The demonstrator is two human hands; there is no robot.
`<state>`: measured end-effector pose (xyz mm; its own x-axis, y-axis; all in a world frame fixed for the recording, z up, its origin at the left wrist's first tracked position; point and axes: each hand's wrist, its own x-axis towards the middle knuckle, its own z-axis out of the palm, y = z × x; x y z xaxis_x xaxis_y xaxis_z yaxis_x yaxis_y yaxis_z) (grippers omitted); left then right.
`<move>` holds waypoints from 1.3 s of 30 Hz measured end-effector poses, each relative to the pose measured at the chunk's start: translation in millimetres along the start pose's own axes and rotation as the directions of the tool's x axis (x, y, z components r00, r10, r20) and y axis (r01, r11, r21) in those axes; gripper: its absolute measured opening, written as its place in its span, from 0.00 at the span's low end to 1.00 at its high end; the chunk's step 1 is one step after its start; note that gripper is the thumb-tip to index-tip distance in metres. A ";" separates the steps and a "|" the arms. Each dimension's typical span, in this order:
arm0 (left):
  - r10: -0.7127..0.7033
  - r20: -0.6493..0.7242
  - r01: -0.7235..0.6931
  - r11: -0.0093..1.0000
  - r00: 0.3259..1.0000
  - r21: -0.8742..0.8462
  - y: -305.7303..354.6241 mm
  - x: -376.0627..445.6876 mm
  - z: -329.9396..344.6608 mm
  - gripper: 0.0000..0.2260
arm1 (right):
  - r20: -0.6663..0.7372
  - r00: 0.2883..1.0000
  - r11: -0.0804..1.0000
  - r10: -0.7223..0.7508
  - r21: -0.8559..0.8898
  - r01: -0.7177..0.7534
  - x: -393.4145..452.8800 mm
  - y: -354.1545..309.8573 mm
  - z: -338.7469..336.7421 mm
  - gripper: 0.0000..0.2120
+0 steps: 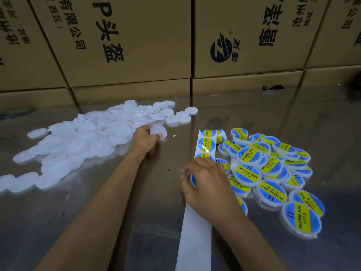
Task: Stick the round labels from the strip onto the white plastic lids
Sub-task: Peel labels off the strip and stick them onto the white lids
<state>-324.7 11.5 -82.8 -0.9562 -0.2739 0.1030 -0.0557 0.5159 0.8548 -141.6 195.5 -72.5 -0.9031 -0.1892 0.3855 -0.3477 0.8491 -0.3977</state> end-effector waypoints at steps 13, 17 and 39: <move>0.346 0.263 -0.180 0.847 0.901 -0.500 33.3 -144.6 -34.4 0.10 | 0.205 0.865 0.380 0.458 0.834 -0.399 10.8 -1.1 -17.6 0.17; 0.382 0.347 -0.093 0.775 0.856 -0.625 33.7 -179.0 -43.5 0.14 | 0.237 0.865 0.313 0.442 0.863 -0.396 2.8 -1.8 -21.0 0.12; 0.260 0.411 0.021 0.824 0.874 -0.566 25.6 -179.0 -26.8 0.15 | 0.134 0.991 0.985 -0.009 0.173 -0.015 -37.2 14.4 -24.3 0.15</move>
<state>-147.2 52.0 -65.7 -0.9680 0.2286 0.1035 0.0970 -0.0396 0.9945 -106.9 226.7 -72.3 -0.9257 -0.2607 0.2741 -0.3726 0.7535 -0.5417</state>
